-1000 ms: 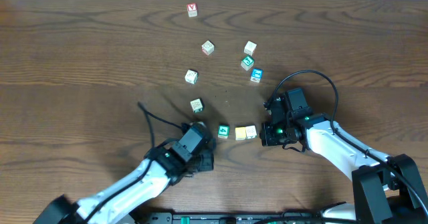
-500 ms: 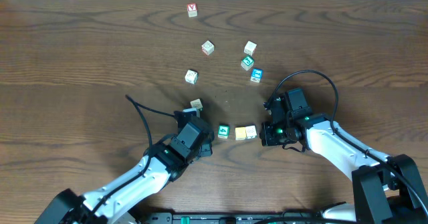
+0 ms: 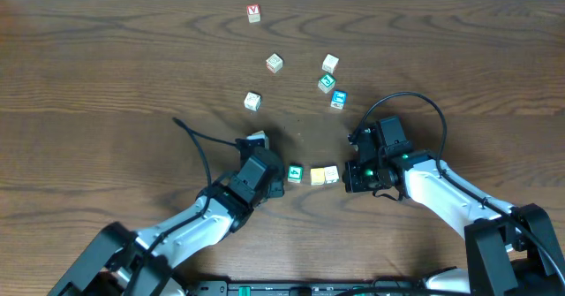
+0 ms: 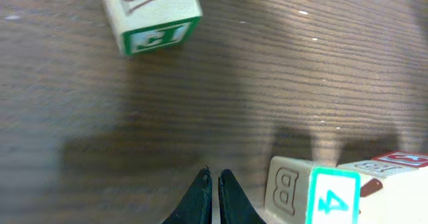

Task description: Lift 3 blocks

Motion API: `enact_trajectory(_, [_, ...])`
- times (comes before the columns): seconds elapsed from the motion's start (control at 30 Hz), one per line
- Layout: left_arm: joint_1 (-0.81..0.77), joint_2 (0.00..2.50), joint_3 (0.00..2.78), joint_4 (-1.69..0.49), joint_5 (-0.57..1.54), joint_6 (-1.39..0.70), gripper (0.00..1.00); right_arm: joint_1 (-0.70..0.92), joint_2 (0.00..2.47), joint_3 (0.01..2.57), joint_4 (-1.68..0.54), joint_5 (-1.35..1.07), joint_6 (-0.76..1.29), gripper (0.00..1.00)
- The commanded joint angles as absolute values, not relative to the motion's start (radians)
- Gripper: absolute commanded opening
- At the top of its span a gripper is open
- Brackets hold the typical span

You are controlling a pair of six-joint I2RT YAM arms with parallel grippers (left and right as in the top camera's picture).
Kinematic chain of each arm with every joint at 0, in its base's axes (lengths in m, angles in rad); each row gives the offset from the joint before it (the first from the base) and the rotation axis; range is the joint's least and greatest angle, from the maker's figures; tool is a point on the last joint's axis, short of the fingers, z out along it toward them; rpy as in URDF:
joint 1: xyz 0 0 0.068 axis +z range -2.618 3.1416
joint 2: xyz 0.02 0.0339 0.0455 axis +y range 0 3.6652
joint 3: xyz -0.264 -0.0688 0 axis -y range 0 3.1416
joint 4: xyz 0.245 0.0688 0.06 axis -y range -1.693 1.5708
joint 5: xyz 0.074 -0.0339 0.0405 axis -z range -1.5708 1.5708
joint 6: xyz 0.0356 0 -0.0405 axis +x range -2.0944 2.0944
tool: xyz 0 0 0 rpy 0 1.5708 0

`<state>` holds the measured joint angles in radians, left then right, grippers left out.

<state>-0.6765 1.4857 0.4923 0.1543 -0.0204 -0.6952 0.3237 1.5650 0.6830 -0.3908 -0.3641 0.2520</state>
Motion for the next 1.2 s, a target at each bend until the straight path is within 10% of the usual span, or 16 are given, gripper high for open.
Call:
enact_trajectory(0.0, [-0.672,1.533,0.49,0.201,0.043,-0.63,0.07,0.316,1.576,0.68,-0.385,-0.373,0.257,0.01])
enact_trajectory(1.17, [-0.672,1.562,0.49,0.227,0.22,-0.536,0.07,0.316,1.576,0.68,-0.362,-0.472,0.186,0.01])
